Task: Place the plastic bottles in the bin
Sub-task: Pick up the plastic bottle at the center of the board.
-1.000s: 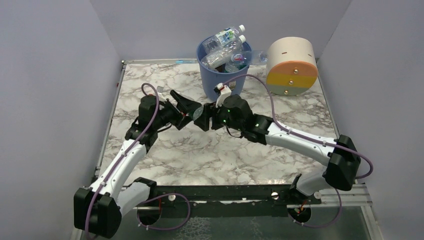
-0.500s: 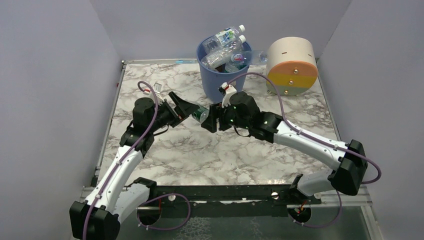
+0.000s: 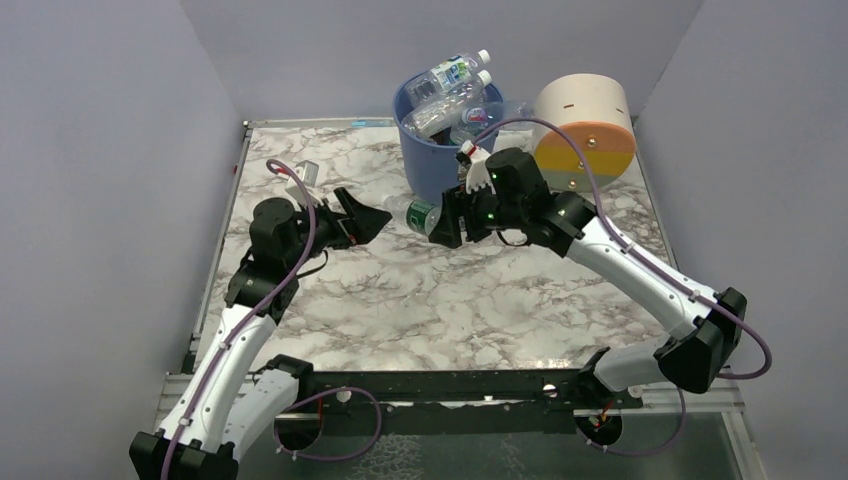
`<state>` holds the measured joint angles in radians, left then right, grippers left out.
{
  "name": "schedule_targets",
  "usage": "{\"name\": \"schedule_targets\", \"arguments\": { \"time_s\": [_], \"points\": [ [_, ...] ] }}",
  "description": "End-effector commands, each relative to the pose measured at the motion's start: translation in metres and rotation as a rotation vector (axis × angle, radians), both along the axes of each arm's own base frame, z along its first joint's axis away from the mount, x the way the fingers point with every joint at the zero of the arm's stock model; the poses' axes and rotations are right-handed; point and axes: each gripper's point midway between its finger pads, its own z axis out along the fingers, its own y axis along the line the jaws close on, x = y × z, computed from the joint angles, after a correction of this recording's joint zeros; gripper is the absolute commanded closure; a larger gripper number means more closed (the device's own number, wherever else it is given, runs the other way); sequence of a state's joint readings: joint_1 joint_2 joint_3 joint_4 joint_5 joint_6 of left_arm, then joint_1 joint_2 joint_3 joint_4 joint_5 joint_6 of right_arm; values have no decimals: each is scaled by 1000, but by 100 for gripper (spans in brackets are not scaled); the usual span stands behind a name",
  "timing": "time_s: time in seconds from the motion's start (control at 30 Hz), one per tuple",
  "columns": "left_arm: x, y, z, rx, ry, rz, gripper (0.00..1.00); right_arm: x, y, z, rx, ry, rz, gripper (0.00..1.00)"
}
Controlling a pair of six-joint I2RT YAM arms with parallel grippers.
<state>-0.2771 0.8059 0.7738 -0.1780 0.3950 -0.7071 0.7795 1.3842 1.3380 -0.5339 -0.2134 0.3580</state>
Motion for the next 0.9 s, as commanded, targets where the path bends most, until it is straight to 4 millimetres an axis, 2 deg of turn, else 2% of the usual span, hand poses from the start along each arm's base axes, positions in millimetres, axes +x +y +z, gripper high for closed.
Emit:
{"name": "schedule_targets", "arguments": {
  "time_s": [0.0,0.2,0.4,0.53,0.63,0.87],
  "points": [
    [2,7,19,123,-136,-14,1,-20,-15,-5,-79,80,127,34],
    [-1,5,24,215,-195,-65,1,-28,-16,-7,-96,143,246,34],
    [-3,15,24,358,-239,-70,1,-15,-18,-22,-127,195,322,33],
    [-5,20,12,439,-254,-91,1,5,-14,-21,-98,214,339,33],
    [-10,12,2,447,-251,-152,1,17,-9,-19,-78,199,356,33],
    [-13,-3,-14,602,-241,-202,1,18,-3,-2,3,168,432,32]
  ]
}}
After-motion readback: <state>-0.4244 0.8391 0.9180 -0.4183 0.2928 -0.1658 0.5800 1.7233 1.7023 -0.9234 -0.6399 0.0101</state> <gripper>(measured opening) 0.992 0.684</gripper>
